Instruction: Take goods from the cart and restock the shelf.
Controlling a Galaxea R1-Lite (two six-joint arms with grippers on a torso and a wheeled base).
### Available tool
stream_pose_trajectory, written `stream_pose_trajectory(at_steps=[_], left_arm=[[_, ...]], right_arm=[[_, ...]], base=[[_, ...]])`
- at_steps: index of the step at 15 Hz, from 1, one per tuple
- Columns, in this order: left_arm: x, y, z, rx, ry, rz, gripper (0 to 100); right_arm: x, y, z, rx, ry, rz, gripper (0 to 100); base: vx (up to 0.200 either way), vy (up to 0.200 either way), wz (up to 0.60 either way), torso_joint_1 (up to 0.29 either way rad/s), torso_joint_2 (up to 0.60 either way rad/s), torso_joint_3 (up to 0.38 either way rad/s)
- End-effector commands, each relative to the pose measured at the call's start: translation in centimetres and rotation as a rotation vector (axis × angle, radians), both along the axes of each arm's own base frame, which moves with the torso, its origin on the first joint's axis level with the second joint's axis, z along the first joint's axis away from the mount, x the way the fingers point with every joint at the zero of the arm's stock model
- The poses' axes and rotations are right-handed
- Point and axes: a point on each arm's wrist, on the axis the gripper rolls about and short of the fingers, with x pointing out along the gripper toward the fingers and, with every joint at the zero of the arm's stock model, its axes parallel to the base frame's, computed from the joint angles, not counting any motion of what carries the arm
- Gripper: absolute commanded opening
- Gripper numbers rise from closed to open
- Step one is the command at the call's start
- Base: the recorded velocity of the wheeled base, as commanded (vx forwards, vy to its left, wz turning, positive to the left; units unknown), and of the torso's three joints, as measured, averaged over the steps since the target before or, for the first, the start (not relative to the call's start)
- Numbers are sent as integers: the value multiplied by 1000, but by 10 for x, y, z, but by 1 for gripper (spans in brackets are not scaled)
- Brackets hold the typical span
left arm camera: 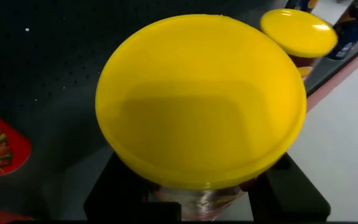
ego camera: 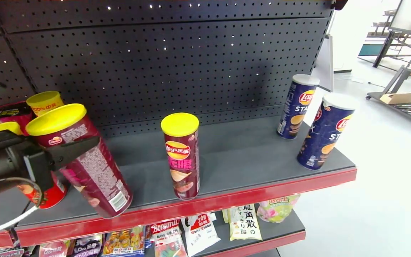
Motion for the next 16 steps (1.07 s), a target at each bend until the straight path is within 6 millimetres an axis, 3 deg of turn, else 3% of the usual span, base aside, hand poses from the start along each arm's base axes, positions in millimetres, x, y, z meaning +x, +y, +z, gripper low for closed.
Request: stream_pose_trajectory(at_steps=[1,7,12,16], left_arm=[[37,-6,-11,53,67,7,0],[111,-25,-33,29,-37,-34,0],[144,-40,-32,18,-54,-94,0],[157,-49,-31,15,-63,-111,0]], right_arm=[[0,0,0,3,3,1,100],[0,0,0,-2,5,2,100],[0,0,0,3,3,0,100],[0,0,0,3,3,0,100]], base=[[0,0,0,0,0,0],[0,0,0,0,0,0],[0,0,0,0,0,0],[0,0,0,0,0,0]])
